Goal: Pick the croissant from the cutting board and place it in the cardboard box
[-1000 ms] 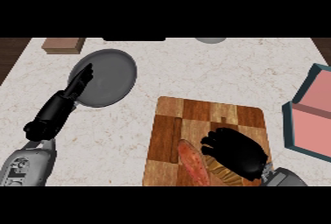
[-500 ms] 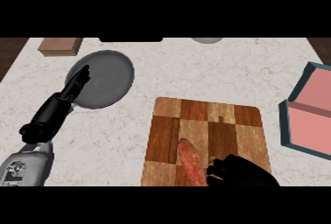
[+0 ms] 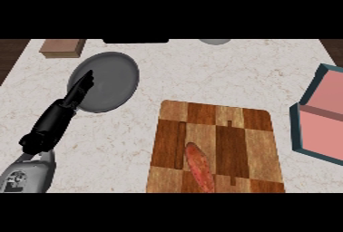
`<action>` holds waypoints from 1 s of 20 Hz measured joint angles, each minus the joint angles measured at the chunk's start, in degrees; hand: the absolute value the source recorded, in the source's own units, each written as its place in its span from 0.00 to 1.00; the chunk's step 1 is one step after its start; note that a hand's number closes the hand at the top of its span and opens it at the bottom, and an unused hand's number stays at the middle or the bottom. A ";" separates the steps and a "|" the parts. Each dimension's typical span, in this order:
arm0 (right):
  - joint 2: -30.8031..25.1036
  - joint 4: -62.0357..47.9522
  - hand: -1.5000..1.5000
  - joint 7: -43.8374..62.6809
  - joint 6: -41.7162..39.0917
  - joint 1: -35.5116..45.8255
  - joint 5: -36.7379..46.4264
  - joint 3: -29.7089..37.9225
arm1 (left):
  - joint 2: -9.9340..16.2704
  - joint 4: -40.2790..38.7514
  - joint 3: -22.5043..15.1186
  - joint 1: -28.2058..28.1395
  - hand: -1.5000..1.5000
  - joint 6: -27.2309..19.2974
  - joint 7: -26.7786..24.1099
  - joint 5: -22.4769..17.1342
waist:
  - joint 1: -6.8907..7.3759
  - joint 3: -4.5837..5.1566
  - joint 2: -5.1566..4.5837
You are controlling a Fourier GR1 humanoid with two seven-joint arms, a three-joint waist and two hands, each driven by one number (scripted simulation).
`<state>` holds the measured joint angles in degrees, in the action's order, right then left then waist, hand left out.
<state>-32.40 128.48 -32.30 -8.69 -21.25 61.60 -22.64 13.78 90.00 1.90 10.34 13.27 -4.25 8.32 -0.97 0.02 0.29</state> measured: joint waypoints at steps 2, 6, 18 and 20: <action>-0.87 4.64 1.00 -0.48 0.08 -2.46 -2.08 2.52 | -0.49 0.97 -0.34 -0.11 0.50 -0.34 1.01 0.27 | -0.06 0.00 0.01; 1.25 6.12 1.00 0.54 -0.80 -3.76 -4.11 8.37 | -0.15 0.99 0.19 -0.27 0.50 -0.15 0.89 0.18 | -0.38 0.02 -0.08; 14.98 2.91 1.00 17.41 -10.37 8.47 -18.74 28.85 | 0.35 -0.07 0.81 1.99 0.50 0.80 1.15 -0.44 | 0.74 0.06 -0.53; 14.44 1.48 1.00 21.35 -13.30 13.66 -24.52 33.74 | -0.10 -0.39 0.34 2.26 0.50 0.65 1.02 -0.10 | 1.08 0.07 -0.54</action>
<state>-17.96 129.96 -10.95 -21.98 -7.59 37.08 11.10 13.69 89.61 2.24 12.60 13.92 -3.23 8.23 0.11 0.09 -0.25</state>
